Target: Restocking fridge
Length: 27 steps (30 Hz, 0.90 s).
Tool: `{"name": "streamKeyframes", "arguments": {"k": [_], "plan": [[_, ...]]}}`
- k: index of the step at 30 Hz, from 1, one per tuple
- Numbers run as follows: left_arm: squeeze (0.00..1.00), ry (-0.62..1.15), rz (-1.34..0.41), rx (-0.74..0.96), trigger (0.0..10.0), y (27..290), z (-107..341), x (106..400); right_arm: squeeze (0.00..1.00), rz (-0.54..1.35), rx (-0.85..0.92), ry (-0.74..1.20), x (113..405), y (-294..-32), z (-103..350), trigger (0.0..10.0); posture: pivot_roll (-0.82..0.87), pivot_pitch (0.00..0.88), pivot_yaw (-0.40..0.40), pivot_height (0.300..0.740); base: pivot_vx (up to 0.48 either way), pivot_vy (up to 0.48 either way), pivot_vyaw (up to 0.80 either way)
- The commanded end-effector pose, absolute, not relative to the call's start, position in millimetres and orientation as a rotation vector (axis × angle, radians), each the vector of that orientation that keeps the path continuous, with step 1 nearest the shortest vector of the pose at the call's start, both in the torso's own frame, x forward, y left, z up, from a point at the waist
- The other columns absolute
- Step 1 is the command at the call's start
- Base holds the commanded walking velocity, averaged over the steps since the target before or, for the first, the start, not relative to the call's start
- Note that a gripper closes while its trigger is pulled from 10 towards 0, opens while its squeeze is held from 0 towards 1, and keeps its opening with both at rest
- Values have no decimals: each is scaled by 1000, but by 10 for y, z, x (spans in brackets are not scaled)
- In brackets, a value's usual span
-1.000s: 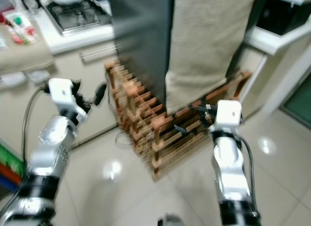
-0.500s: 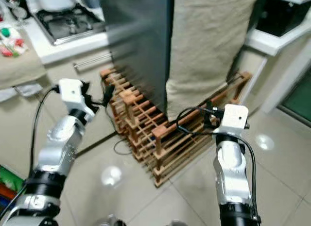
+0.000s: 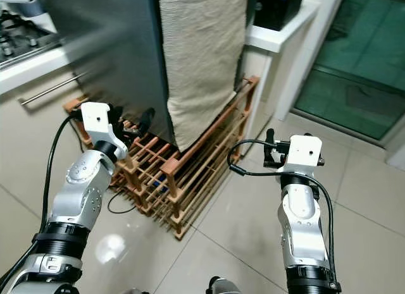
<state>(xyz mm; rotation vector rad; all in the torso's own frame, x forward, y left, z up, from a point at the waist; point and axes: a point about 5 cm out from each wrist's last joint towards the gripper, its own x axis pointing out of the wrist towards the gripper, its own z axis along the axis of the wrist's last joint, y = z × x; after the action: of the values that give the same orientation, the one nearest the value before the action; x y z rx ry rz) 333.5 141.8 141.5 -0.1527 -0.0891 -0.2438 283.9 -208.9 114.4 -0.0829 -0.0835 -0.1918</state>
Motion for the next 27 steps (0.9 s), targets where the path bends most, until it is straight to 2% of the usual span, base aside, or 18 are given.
{"name": "streamKeyframes", "arguments": {"k": [1,10,15,20,27], "plan": [[0,-142,-236,-148,10000,1417,1531,3337,0,-210,-99,-143,2839,-2111,1271,10000,-135,0,17,740,0,0,-675],[0,-162,-214,-106,10000,1416,1668,3408,0,-215,-90,-121,2861,-2161,1283,10000,-136,0,23,740,0,0,-683],[0,-177,-188,-115,10000,1439,1735,3433,0,-162,-88,-119,2887,-2078,1282,10000,-136,0,24,740,0,0,-690],[0,-242,-65,-175,10000,1541,1948,3488,0,-127,-123,-161,2960,-1987,1374,10000,-121,0,23,740,0,0,0],[0,-248,-84,-138,10000,1545,1974,3440,0,-114,-112,-154,2976,-1973,1381,10000,-118,0,23,740,0,0,0]]}}
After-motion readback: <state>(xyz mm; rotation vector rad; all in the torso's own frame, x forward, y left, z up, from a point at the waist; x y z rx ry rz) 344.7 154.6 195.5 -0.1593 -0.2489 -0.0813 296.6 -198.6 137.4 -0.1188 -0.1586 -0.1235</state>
